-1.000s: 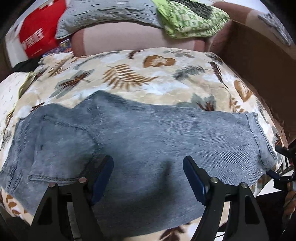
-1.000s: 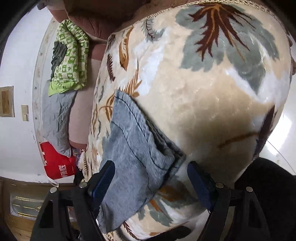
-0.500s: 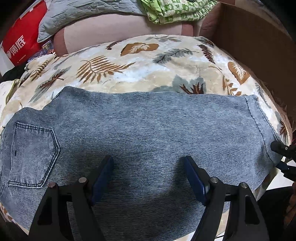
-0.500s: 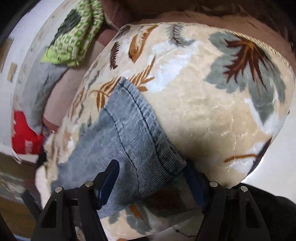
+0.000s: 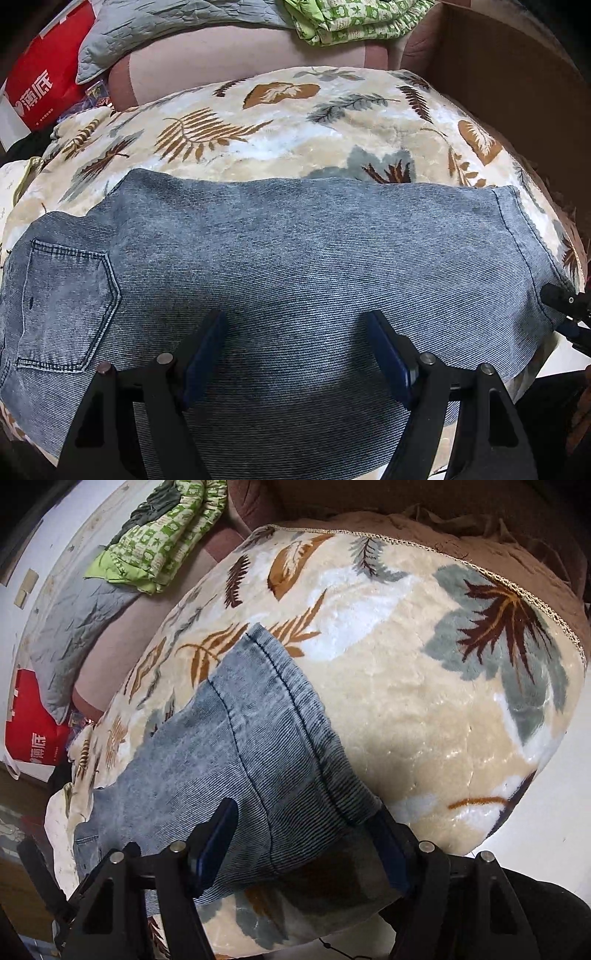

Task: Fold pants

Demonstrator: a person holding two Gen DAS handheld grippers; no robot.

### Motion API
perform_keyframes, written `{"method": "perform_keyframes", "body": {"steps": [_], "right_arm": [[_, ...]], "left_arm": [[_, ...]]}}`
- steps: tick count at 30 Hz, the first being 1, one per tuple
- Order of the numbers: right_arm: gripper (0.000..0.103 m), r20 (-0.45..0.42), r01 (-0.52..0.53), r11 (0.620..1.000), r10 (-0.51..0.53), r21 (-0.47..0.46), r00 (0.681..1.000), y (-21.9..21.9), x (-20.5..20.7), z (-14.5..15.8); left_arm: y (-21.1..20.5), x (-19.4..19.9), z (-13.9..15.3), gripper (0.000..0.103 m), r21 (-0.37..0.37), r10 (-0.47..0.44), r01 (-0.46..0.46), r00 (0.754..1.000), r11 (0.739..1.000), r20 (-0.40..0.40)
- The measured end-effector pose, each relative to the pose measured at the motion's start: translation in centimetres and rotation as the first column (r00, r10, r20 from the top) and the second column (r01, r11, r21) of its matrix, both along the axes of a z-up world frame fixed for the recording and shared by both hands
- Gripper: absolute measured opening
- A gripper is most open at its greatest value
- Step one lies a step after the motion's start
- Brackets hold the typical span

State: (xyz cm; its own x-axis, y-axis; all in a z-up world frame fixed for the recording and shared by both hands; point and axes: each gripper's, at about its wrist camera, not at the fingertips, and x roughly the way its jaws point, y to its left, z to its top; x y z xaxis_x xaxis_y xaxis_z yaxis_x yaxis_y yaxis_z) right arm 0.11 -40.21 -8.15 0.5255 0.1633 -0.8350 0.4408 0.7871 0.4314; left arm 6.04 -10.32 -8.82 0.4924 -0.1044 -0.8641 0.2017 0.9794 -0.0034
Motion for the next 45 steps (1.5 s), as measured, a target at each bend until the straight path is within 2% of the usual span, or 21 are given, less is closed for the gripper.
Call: {"method": "perform_keyframes", "body": {"steps": [2,4,8,9,12,13,15,17,19,21,24,25,26,28,29,35,38,40,42,45], "right_arm": [[0.074,0.014,0.009,1.0,-0.009,0.025,1.0,-0.3,-0.1,0.0],[0.073,0.044,0.036,0.995,-0.04,0.09,0.998,-1.2,-0.5,-0.1],[0.064,0.087,0.088,0.973,-0.109,0.215,0.99,-3.1,-1.3,-0.7],[0.057,0.085,0.1,0.968,-0.122,0.23,0.989,-3.4,-1.4,-0.9],[0.048,0.089,0.117,0.956,-0.145,0.271,0.985,-4.1,-1.5,-1.5],[0.043,0.086,0.122,0.952,-0.152,0.279,0.985,-4.3,-1.6,-1.6],[0.042,0.085,0.13,0.945,-0.162,0.301,0.983,-4.6,-1.7,-1.9],[0.042,0.082,0.127,0.946,-0.158,0.297,0.984,-4.7,-1.6,-1.9],[0.043,0.074,0.133,0.946,-0.161,0.295,0.984,-4.6,-1.5,-2.0],[0.043,0.075,0.146,0.938,-0.178,0.315,0.981,-4.8,-1.7,-2.2],[0.043,0.074,0.158,0.929,-0.193,0.335,0.978,-5.1,-1.8,-2.5],[0.043,0.076,0.152,0.934,-0.186,0.324,0.98,-5.0,-1.8,-2.4],[0.039,0.077,0.143,0.94,-0.175,0.309,0.982,-4.8,-1.7,-2.2],[0.028,0.083,0.128,0.95,-0.157,0.284,0.984,-4.6,-1.6,-1.8],[0.026,0.09,0.114,0.953,-0.144,0.279,0.985,-4.5,-1.5,-1.6],[0.024,0.175,0.026,0.989,-0.053,0.148,0.983,-1.8,-0.2,3.2],[0.024,0.238,-0.059,0.997,0.044,0.057,0.97,1.8,1.4,6.9],[0.024,0.283,-0.139,0.99,0.138,-0.016,0.949,5.7,2.3,9.6],[0.024,0.309,-0.225,0.97,0.241,-0.087,0.92,10.1,2.9,11.2],[0.024,0.292,-0.382,0.906,0.422,-0.185,0.858,18.3,3.1,11.1]], "left_arm": [[0.0,0.0,0.2,0.078,-0.006,0.001,-0.001,1.0,1.0,-0.001],[0.0,-0.1,0.7,0.078,-0.034,0.002,-0.002,1.0,0.999,0.006],[-0.9,0.2,1.2,0.078,-0.036,-0.022,0.023,1.0,0.999,0.018],[-1.2,0.3,1.0,0.078,-0.022,-0.025,0.026,1.0,0.999,0.015],[-2.5,1.0,-0.7,0.079,0.065,-0.042,0.043,0.999,0.997,-0.019],[-2.8,1.0,-0.9,0.08,0.088,-0.048,0.049,0.999,0.995,-0.008],[-3.0,1.0,-0.5,0.081,0.103,-0.053,0.054,0.999,0.993,-0.004],[-2.8,0.8,0.3,0.081,0.063,-0.05,0.049,0.999,0.997,0.004],[-2.6,0.3,1.4,0.081,0.04,-0.052,0.05,0.997,0.998,0.052],[-2.7,-0.1,1.9,0.081,0.049,-0.065,0.061,0.994,0.997,0.085],[-3.3,0.5,-0.1,0.081,0.116,-0.077,0.074,0.997,0.99,0.025],[-3.5,0.6,-1.1,0.082,0.131,-0.076,0.075,0.997,0.989,0.002],[-3.3,0.6,-1.2,0.086,0.128,-0.073,0.069,0.997,0.989,0.025],[-3.3,0.5,-1.1,0.087,0.135,-0.069,0.064,0.997,0.989,0.033],[-3.2,0.6,-1.2,0.087,0.133,-0.069,0.065,0.997,0.989,0.028],[-2.8,0.9,-1.3,0.087,0.088,-0.061,0.06,0.998,0.994,0.005],[-1.2,1.2,-0.5,0.086,0.005,-0.033,0.033,0.999,0.999,-0.017],[1.3,0.8,1.2,0.086,-0.075,0.02,-0.019,1.0,0.997,0.011],[4.2,0.1,3.0,0.086,-0.115,0.083,-0.075,0.995,0.991,0.064],[10.0,-1.2,5.5,0.086,-0.174,0.198,-0.176,0.973,0.969,0.119]]}}
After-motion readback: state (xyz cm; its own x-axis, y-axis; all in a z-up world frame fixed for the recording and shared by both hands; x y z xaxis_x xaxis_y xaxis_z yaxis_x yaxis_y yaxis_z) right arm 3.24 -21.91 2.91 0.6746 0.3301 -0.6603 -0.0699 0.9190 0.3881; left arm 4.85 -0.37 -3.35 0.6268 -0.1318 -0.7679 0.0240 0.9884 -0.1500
